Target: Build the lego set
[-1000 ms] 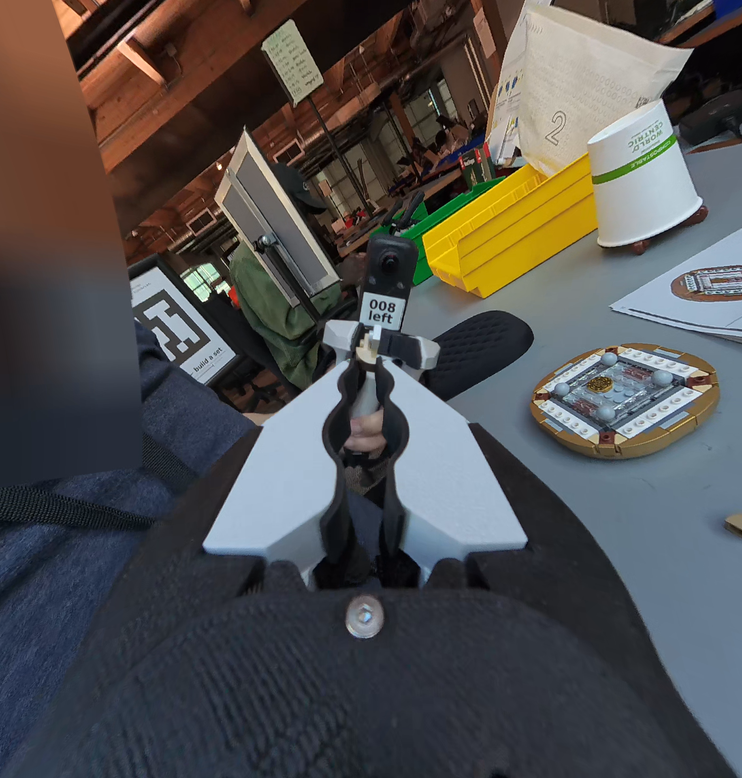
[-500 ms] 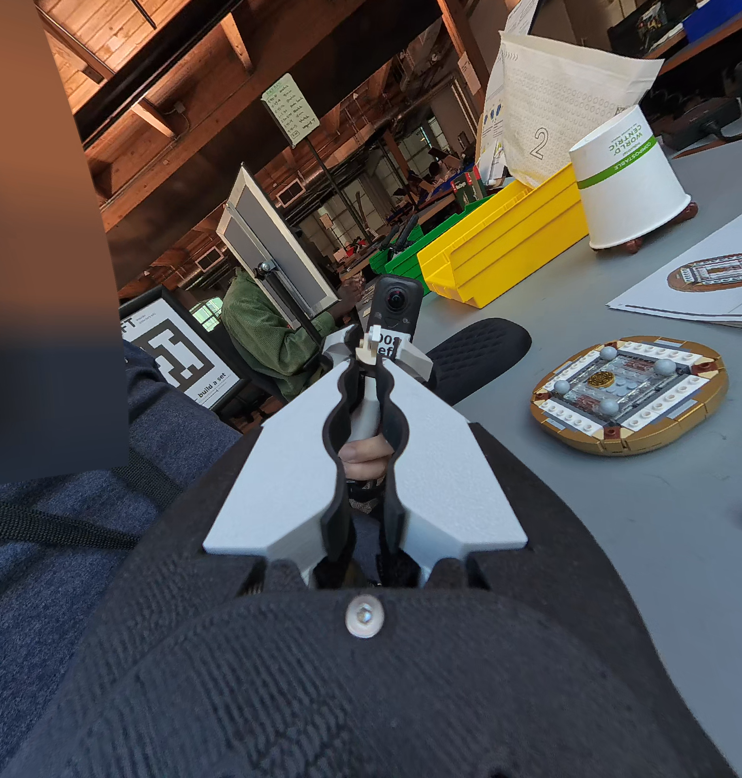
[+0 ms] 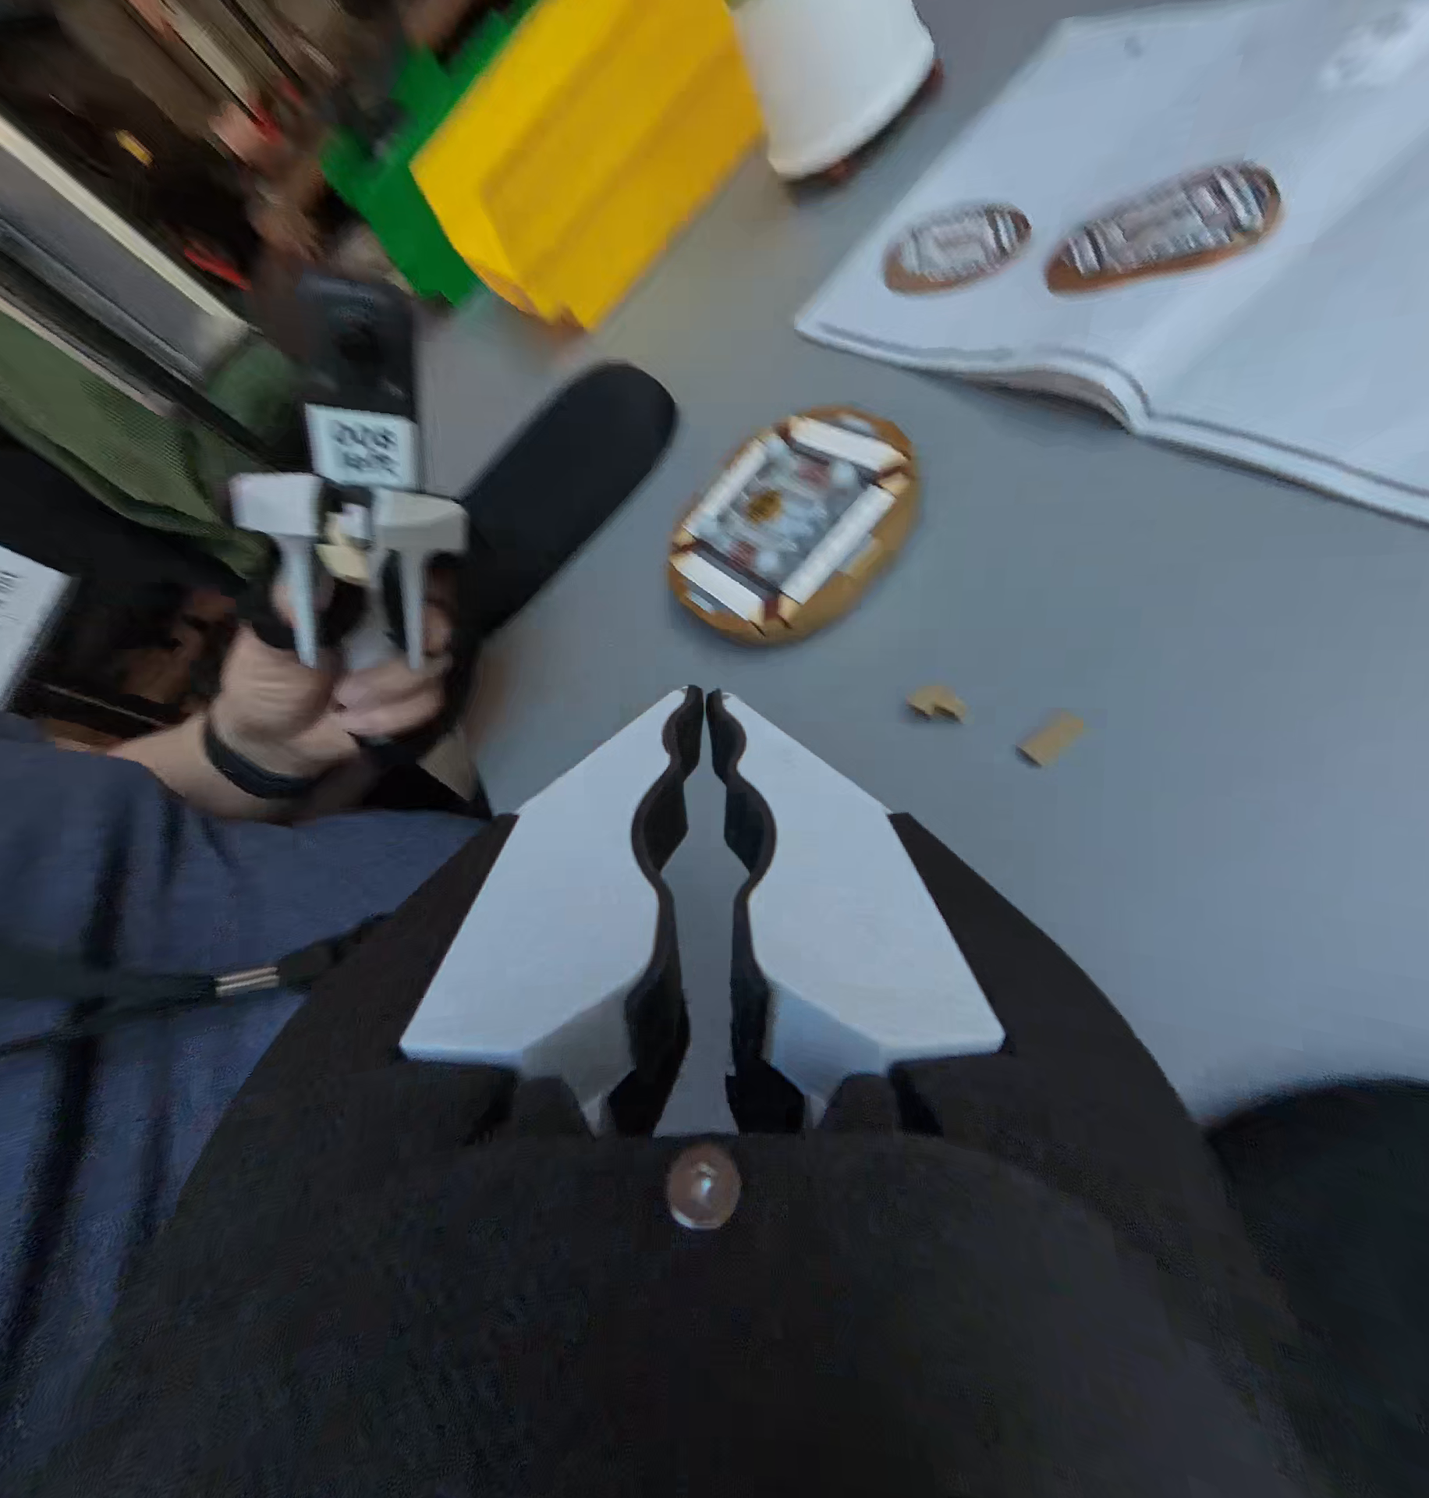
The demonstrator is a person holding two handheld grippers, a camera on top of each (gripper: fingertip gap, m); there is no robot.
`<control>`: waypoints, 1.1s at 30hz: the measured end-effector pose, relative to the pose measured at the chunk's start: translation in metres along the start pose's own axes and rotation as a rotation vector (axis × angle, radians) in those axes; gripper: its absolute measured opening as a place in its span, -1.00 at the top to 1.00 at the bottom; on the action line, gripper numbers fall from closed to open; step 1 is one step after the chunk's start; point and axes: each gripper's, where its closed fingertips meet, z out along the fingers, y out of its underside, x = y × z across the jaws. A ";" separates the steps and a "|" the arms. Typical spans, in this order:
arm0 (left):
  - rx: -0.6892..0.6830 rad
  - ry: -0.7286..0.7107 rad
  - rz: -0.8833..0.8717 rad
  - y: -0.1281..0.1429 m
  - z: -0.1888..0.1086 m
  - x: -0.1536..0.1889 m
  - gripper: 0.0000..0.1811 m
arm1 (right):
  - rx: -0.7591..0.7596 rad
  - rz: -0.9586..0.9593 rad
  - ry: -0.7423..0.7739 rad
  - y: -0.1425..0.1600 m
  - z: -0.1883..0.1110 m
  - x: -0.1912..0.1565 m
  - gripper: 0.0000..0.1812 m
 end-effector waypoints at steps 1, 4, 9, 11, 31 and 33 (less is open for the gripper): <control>-0.015 -0.021 0.011 0.000 -0.002 -0.002 0.94 | -0.117 0.026 0.090 0.010 0.000 0.018 1.00; -0.045 -0.077 0.048 -0.001 -0.006 -0.004 0.93 | -0.373 0.032 0.240 0.031 0.005 0.045 0.98; -0.044 -0.068 0.020 0.002 -0.008 -0.001 0.94 | -0.489 -0.068 0.376 0.033 0.020 0.072 1.00; -0.043 -0.062 0.013 0.003 -0.010 0.000 0.94 | -0.491 -0.087 0.384 0.030 0.023 0.073 1.00; -0.039 -0.035 -0.022 0.006 -0.017 -0.002 0.93 | -0.304 -0.337 0.391 0.009 0.036 0.060 0.76; -0.042 -0.032 -0.022 0.006 -0.016 -0.003 0.93 | -0.314 -0.391 0.434 0.011 0.035 0.063 0.75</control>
